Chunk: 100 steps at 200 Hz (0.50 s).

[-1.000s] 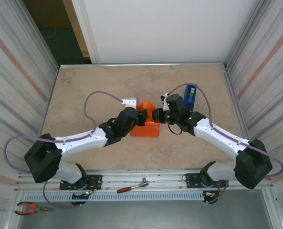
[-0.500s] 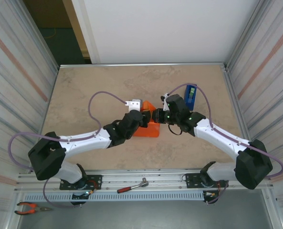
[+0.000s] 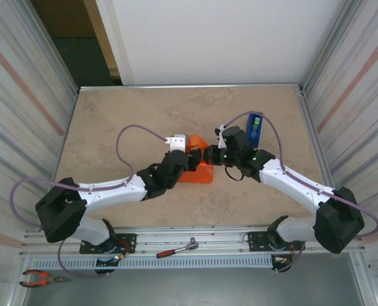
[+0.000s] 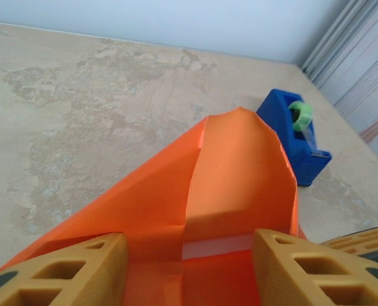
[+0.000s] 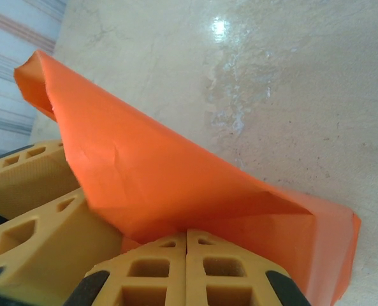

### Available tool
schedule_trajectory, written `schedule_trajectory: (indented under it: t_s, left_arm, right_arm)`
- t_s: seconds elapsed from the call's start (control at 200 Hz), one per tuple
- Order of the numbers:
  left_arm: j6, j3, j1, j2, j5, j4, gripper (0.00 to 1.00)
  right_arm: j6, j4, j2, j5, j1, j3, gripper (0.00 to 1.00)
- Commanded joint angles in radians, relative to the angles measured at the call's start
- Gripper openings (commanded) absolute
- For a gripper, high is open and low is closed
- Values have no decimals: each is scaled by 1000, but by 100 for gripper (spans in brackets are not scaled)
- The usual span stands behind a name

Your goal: Wrap the gift box in paper

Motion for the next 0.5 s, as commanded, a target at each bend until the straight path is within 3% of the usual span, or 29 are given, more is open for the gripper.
schedule_trajectory:
  t_s: [0.0, 0.286, 0.426, 0.496]
  left_arm:
    - [-33, -75, -13, -12, 26, 22, 55]
    - [-34, -83, -12, -13, 47, 54, 57]
    - [-8, -27, -12, 19, 38, -43, 57]
    - [-9, 0, -13, 34, 11, -105, 51]
  right_arm:
    - [-8, -125, 18, -17, 16, -26, 0]
    - [-5, -123, 23, -18, 16, -29, 0]
    - [-4, -124, 21, -22, 17, -24, 0]
    - [-5, -129, 18, -26, 17, -13, 0]
